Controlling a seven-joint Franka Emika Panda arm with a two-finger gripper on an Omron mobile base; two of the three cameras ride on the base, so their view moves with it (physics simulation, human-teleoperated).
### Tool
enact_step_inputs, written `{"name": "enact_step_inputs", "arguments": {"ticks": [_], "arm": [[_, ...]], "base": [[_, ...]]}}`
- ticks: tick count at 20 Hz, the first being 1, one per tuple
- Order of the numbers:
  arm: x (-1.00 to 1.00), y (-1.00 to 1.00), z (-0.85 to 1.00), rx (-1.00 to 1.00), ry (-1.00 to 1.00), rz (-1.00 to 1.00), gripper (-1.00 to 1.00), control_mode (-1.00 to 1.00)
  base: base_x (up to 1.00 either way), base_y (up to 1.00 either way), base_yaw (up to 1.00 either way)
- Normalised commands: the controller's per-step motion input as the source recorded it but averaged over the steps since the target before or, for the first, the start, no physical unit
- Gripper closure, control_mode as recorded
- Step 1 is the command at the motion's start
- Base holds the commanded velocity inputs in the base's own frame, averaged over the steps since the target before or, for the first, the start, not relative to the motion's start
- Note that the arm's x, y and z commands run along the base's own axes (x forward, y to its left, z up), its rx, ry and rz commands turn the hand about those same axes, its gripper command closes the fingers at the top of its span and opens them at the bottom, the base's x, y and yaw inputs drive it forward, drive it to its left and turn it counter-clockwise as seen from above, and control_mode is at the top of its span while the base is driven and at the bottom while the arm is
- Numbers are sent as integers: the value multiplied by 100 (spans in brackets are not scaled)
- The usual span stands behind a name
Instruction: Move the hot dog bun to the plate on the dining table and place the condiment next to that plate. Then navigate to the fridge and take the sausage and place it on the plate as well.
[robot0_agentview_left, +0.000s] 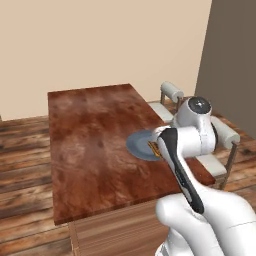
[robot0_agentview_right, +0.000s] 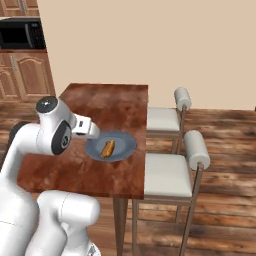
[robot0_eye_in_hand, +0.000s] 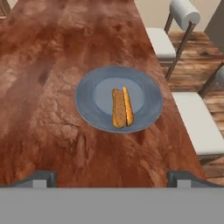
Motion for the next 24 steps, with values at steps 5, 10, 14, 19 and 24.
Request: {"name": "enact_step_inputs", "arguments": {"ticks": [5,10,14,19,24], "arm": [[-85,3,0,0,-38,0,-100,-100],[-74,0,0,0,-27,-2,-100,-100],[-13,0,0,0,-1,-1,-100,-100],[0,0,0,0,0,0,-100,100],[0,0,0,0,0,0,-100,100]], "base": [[0,0,0],[0,0,0],[0,0,0],[-4,0,0],[-51,54,2]]}}
